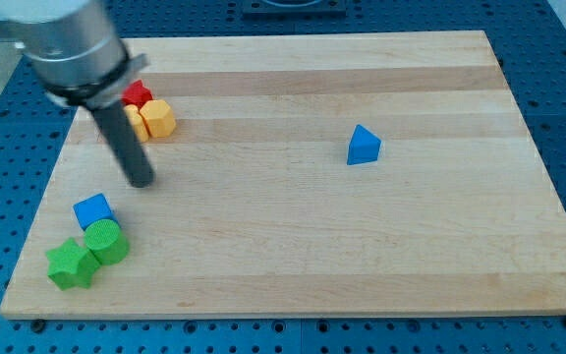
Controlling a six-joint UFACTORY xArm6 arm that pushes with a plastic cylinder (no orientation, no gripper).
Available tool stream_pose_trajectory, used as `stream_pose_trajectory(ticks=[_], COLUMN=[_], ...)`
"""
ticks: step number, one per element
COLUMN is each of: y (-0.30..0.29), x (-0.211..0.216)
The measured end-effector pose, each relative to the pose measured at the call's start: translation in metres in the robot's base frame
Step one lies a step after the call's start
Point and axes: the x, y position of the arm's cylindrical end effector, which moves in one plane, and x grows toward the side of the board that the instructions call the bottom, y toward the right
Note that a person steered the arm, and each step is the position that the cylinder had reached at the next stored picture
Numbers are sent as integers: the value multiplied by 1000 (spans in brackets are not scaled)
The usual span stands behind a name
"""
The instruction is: Push the blue triangle closer to green circle
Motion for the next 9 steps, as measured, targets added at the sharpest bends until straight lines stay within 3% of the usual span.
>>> stream_pose_trajectory(ticks=[1,2,4,5,6,9], y=[74,134,216,291,324,290], x=[11,-7,-134,-128,-88,-82])
